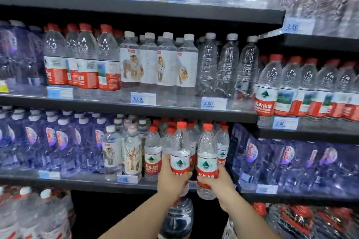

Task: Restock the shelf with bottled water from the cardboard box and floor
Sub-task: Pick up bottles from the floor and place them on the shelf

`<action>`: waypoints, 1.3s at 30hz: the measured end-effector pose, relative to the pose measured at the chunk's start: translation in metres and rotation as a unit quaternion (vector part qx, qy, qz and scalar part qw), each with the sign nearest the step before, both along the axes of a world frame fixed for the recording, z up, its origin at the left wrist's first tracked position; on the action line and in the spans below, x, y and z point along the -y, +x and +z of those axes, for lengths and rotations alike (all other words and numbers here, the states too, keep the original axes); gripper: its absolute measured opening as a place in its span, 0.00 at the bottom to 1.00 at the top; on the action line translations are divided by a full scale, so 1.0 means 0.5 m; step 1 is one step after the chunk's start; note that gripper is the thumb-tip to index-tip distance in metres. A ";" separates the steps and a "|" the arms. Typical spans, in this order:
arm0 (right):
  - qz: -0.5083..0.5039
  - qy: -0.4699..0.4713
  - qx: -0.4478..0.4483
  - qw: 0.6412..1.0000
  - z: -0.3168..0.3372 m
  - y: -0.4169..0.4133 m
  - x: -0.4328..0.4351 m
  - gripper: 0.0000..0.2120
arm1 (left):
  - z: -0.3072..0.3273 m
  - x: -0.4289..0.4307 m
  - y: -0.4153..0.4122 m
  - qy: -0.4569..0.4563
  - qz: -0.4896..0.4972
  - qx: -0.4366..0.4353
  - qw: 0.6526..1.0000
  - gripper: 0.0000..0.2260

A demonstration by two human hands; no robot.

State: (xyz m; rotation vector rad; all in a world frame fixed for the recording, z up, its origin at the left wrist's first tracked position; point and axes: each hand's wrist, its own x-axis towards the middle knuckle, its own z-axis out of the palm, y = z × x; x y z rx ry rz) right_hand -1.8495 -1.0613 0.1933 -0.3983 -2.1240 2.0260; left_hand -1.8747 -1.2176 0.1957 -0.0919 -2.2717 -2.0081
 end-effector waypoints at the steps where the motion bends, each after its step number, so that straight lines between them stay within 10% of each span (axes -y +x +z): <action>1: -0.001 0.001 -0.003 1.000 -0.008 -0.015 -0.013 0.34 | -0.003 -0.017 -0.010 0.008 -0.004 -0.004 1.000 0.26; 39: -0.039 0.178 -0.020 0.983 -0.115 -0.158 -0.068 0.34 | -0.118 -0.037 -0.106 -0.151 0.019 -0.073 0.986 0.21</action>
